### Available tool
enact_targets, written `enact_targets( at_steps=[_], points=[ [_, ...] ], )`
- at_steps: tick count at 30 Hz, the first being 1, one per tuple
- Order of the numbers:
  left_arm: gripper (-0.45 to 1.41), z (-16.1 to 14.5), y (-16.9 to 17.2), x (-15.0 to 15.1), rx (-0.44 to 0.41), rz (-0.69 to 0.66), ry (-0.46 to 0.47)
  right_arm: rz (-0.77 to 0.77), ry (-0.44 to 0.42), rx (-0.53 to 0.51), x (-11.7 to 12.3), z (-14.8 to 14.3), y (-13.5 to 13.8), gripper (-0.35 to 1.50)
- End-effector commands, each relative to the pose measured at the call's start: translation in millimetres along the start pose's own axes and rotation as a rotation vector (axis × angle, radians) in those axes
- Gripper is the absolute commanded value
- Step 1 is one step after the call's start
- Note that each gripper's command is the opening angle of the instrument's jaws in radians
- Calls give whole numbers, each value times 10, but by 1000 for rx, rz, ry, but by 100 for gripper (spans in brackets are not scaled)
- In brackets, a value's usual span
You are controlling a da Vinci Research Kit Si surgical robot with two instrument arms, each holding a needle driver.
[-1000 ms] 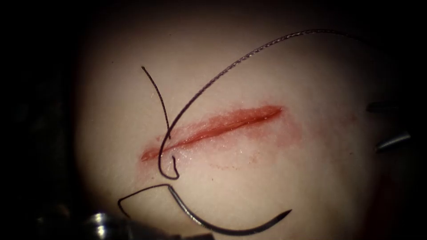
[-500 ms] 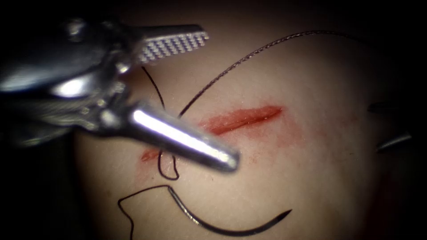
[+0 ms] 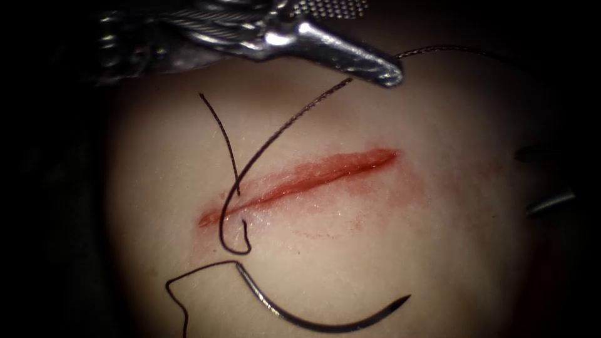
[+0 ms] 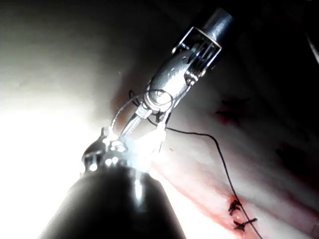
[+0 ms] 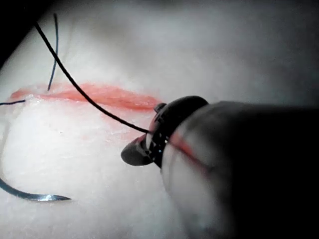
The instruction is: Wound Closure
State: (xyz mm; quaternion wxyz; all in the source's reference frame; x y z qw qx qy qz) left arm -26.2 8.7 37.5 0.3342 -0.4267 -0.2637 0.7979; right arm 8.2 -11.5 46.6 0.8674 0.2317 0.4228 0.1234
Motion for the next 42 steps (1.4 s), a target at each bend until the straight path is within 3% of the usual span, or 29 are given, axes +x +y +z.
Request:
enact_targets(
  at_steps=[1, 2, 9, 17, 20, 23, 25, 34, 42],
  points=[
    [44, 11, -3, -4, -4, 11, -22, -2, 2, 1, 5, 9, -1, 121],
    [37, 16, -4, -8, -5, -1, -35, -1, 2, 0, 6, 9, -2, 120],
    [37, 39, -18, -13, 10, 6, -84, 2, 2, -4, 10, 13, -5, 125],
    [39, 32, -13, 9, 76, 57, -52, 1, 2, -4, 9, 13, -6, 125],
    [32, 24, 1, 23, 54, 37, -28, 0, 2, -4, 8, 14, -5, 125],
    [34, 21, 2, 34, 58, 119, -8, 0, 2, -5, 8, 14, -5, 125],
    [34, 23, 0, 36, 115, 145, -2, 0, 2, -5, 8, 14, -5, 125],
    [37, 41, -29, 25, 180, 164, -93, 0, 2, -5, 8, 14, -7, 125],
    [47, 57, -38, 1, 97, 145, -156, 1, 2, -5, 10, 14, -9, 125]
  ],
)
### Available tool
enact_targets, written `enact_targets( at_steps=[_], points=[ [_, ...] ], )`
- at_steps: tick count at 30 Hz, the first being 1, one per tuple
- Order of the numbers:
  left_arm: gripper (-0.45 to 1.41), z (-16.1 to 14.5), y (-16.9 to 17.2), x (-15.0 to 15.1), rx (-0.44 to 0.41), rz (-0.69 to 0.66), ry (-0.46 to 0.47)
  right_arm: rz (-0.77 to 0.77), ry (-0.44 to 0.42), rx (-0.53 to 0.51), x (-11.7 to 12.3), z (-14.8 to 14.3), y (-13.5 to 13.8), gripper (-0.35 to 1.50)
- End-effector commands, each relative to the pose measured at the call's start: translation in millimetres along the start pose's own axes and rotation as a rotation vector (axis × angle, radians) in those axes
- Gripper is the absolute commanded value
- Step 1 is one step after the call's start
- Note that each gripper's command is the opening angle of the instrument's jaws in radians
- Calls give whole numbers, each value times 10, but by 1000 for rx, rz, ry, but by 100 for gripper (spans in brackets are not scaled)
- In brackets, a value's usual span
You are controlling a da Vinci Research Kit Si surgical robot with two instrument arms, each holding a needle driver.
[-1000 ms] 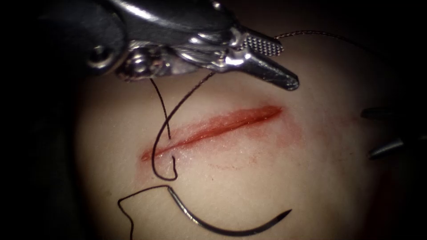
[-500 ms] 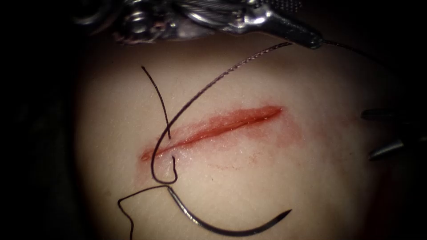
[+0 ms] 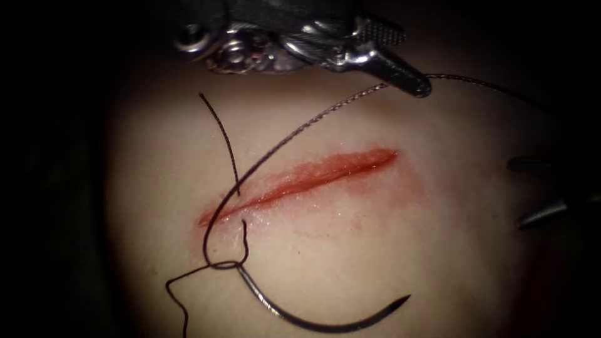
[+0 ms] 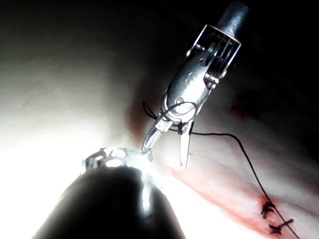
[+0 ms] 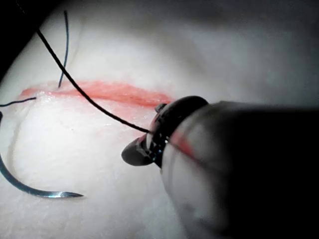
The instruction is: Wound Closure
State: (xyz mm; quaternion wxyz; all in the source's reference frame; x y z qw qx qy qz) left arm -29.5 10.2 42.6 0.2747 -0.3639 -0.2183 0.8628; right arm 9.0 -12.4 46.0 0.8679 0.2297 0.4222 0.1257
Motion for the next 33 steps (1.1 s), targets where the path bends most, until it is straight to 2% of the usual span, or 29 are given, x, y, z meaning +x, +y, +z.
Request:
enact_targets(
  at_steps=[1, 4, 5, 8, 15, 19, 21, 25, 28, 33],
  points=[
    [47, 5, -1, 3, -1, 0, 1, -1, 2, 0, 4, 8, 2, 125],
    [47, 7, 0, 6, -14, -2, 1, -1, 2, 0, 4, 8, 2, 125],
    [37, 7, 1, 6, -22, 1, 0, -1, 2, 0, 4, 8, 2, 125],
    [32, 8, 2, 5, -36, -19, -1, -1, 2, 0, 4, 8, 1, 125],
    [32, 4, 9, 4, -84, -81, -8, -1, 2, 0, 4, 8, 1, 125],
    [46, -14, 15, 7, -127, -135, -16, -1, 2, 0, 4, 8, 1, 125],
    [46, -18, 15, 8, -133, -151, -18, -1, 2, 0, 4, 8, 1, 125],
    [59, -37, 8, 14, -169, -185, -13, -2, 2, 0, 3, 8, 1, 123],
    [61, -42, 8, 10, -168, -208, -13, -2, 2, 0, 3, 8, 1, 123],
    [74, -40, 11, 6, -181, -222, -15, -2, 2, 0, 3, 8, 1, 123]
  ],
)
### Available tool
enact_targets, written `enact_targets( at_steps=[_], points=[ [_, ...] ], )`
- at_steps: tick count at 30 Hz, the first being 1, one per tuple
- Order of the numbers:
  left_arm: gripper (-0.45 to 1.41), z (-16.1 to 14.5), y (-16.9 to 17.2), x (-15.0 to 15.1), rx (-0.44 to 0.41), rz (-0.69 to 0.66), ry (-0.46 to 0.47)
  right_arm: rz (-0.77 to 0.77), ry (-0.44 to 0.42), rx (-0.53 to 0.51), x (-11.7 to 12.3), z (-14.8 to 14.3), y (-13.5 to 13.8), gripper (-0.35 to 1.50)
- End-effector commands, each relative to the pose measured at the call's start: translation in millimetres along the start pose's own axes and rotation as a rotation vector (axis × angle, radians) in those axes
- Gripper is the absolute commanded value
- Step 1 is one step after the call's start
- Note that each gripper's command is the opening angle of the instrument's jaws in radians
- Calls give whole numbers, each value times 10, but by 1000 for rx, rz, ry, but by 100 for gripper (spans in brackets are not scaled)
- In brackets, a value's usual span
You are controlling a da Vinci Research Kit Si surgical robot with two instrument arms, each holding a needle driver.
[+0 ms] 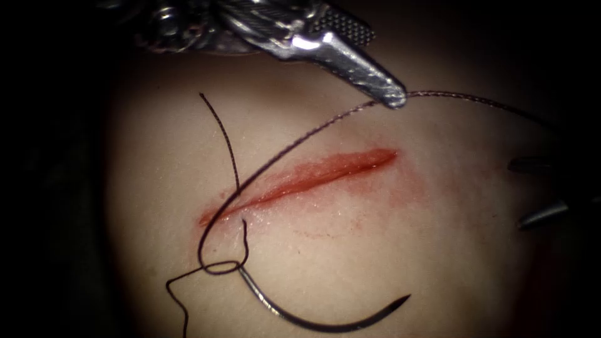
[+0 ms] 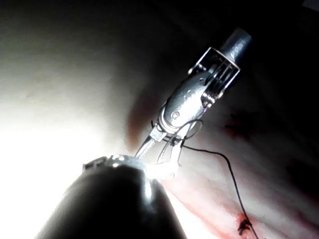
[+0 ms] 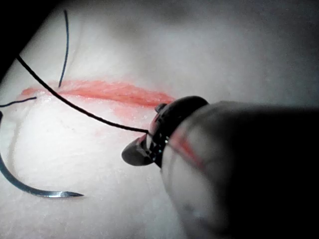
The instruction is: Wound Closure
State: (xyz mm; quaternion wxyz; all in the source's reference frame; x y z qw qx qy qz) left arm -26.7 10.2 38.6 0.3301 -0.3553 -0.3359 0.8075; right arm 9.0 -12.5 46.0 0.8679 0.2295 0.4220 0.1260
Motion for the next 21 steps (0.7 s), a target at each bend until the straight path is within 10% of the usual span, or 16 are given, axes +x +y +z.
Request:
enact_targets(
  at_steps=[1, 15, 21],
  points=[
    [74, 5, -3, 3, -1, -4, -1, -2, 2, 0, 4, 8, 2, 123],
    [66, 11, -2, -20, -3, -19, -104, -2, 2, 0, 4, 8, 2, 123],
    [12, 19, -1, -31, -38, -48, -143, -3, 2, 1, 3, 7, 1, 123]
  ],
)
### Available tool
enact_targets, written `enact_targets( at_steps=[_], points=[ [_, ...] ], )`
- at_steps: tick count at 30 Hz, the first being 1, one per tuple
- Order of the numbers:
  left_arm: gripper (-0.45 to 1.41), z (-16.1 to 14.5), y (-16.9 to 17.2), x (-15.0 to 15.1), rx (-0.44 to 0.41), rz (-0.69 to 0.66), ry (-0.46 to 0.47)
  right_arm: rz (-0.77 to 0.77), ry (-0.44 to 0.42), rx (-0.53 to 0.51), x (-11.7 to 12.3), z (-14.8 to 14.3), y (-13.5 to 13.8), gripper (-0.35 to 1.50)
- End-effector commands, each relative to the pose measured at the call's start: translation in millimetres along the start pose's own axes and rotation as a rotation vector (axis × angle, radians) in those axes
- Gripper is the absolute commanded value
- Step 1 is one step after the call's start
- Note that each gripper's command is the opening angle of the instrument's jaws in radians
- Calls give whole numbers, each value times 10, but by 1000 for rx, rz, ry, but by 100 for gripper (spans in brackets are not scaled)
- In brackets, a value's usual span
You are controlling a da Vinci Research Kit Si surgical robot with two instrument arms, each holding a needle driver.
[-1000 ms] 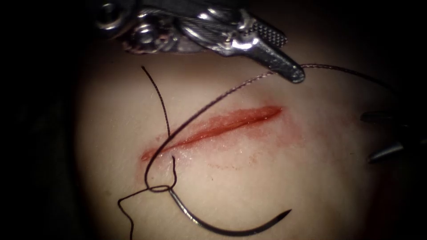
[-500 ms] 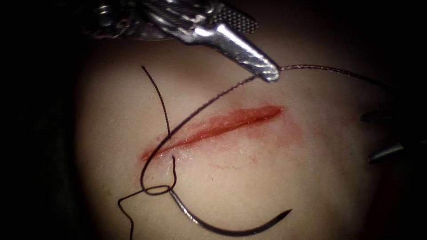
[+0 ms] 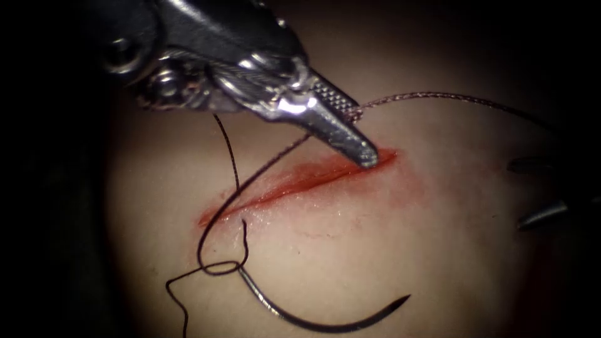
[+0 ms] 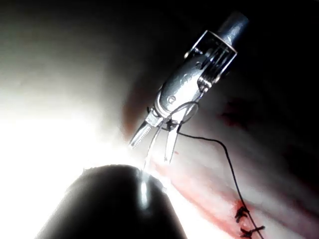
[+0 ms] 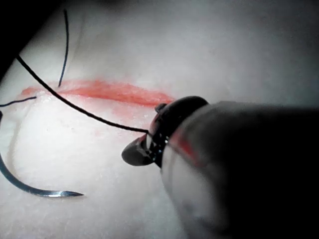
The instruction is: Wound Closure
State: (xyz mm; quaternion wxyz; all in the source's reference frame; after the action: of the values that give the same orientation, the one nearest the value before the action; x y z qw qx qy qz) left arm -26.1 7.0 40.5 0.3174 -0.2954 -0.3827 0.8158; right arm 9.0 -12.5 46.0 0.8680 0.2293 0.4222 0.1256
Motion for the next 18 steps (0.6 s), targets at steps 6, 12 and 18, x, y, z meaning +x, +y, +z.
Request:
enact_targets(
  at_steps=[6, 12, 18],
  points=[
    [-45, -14, 1, 2, -14, -57, -25, -1, 2, 0, 4, 9, 1, 121],
    [-45, -28, -13, 18, 48, -185, 128, 2, -9, 77, 18, 21, -21, 93],
    [-45, -20, -63, 2, 171, -199, 206, 7, -12, 213, 54, 29, -37, 79]
  ],
)
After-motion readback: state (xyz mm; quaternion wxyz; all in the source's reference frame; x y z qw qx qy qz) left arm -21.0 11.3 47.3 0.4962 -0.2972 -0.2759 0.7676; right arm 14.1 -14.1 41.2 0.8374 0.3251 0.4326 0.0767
